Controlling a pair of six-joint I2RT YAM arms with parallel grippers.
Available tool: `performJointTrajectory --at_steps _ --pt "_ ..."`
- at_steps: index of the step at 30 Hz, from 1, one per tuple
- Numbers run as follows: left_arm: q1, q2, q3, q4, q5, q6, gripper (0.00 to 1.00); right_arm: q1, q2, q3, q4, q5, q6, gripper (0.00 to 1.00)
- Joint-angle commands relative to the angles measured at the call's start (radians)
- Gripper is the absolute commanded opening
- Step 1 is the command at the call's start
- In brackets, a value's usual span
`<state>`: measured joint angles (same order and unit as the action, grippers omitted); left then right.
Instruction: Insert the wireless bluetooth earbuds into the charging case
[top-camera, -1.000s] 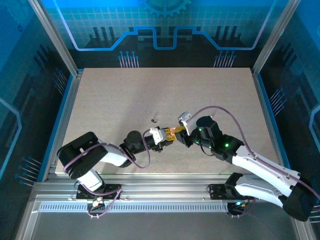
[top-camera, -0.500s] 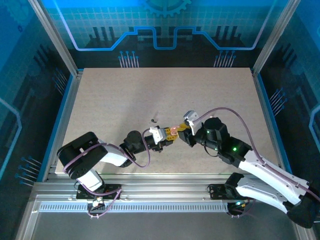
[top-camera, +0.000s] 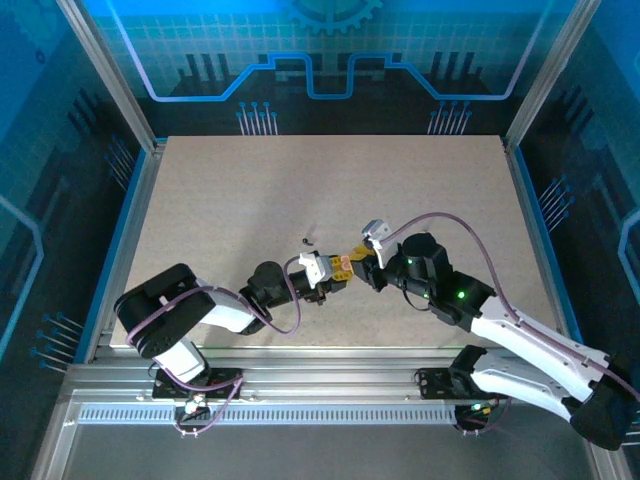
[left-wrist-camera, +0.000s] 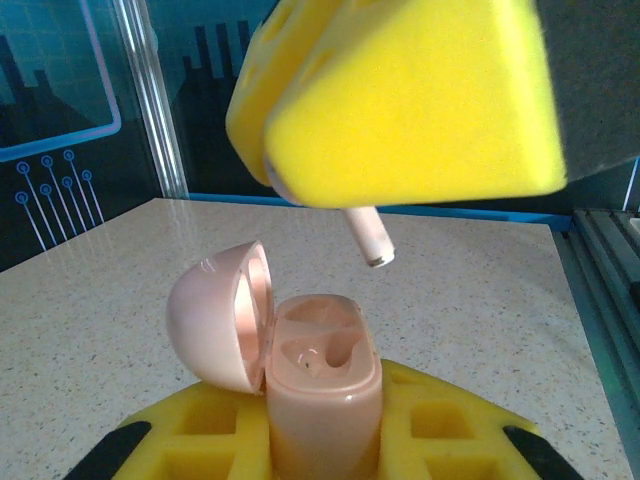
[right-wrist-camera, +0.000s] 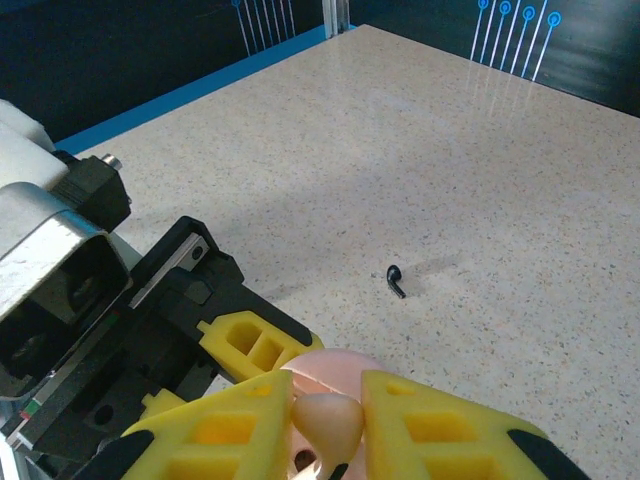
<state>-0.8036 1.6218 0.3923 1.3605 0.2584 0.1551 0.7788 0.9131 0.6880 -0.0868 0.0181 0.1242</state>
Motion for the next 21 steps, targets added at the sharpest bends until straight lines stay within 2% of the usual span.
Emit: performJointTrajectory --at_steps 1,21 --pt "-0.012 -0.030 0.023 0.042 0.022 -0.019 0.17 0.008 0.001 -0.006 0.044 -0.018 0.010 0.24" --pt "-0.013 -0.049 0.037 0.042 0.035 -0.040 0.17 0.006 0.017 -0.039 0.063 0.006 0.017 0.24"
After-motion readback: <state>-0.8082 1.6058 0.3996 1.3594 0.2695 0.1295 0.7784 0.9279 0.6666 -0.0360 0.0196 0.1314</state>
